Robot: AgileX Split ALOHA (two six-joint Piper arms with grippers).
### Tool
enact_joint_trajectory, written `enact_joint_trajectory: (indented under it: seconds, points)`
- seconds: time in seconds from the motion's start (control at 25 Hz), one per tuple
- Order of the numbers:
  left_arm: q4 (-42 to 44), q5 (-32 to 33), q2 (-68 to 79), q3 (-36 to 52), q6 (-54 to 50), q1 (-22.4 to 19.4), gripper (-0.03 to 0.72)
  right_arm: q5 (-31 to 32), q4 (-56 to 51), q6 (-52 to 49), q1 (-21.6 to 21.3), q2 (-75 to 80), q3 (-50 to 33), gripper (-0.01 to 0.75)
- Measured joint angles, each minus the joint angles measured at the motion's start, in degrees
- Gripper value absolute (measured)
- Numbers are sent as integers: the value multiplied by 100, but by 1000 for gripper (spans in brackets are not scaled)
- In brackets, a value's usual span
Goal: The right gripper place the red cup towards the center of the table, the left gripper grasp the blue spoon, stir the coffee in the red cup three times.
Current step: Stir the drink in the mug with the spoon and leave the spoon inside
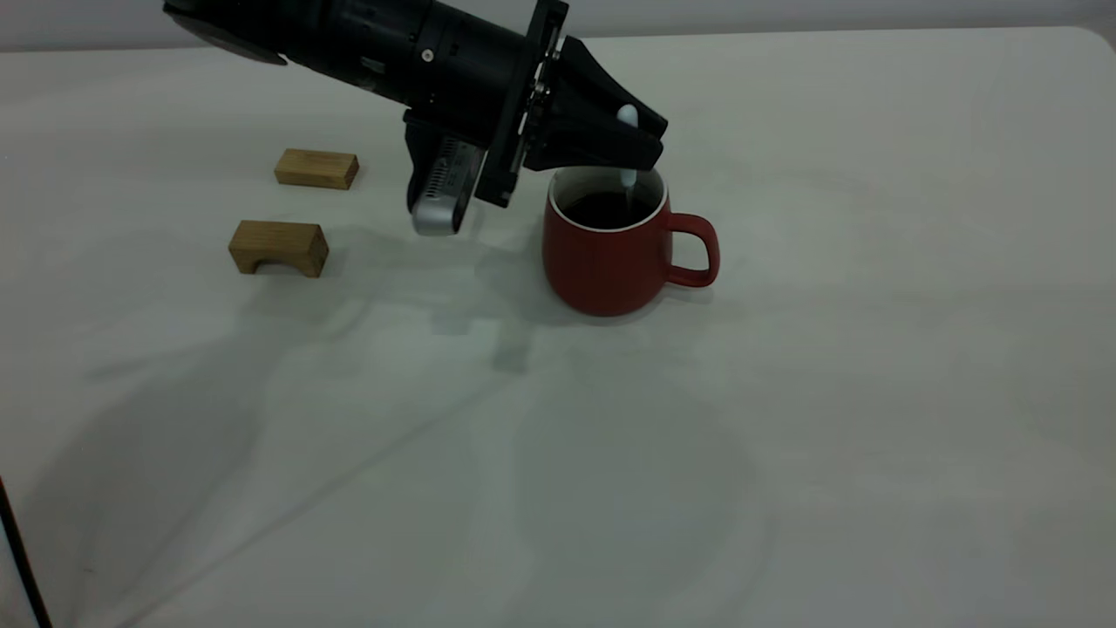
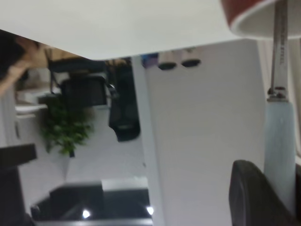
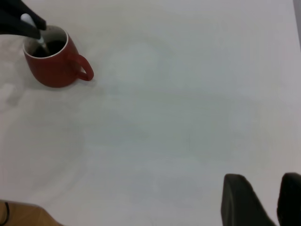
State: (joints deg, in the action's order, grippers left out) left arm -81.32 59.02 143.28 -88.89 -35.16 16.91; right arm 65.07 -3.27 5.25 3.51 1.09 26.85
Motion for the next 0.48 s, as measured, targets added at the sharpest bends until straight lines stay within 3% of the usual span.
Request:
enact_joint_trajectory:
  seconds: [0.28,0.48]
  points:
    - [63,-437,-55,-2,-17,-152,147,0,0,0,0,0,0,237]
    - [-187,-282,74,-2,81,-95,160,0,0,0,0,0,0,237]
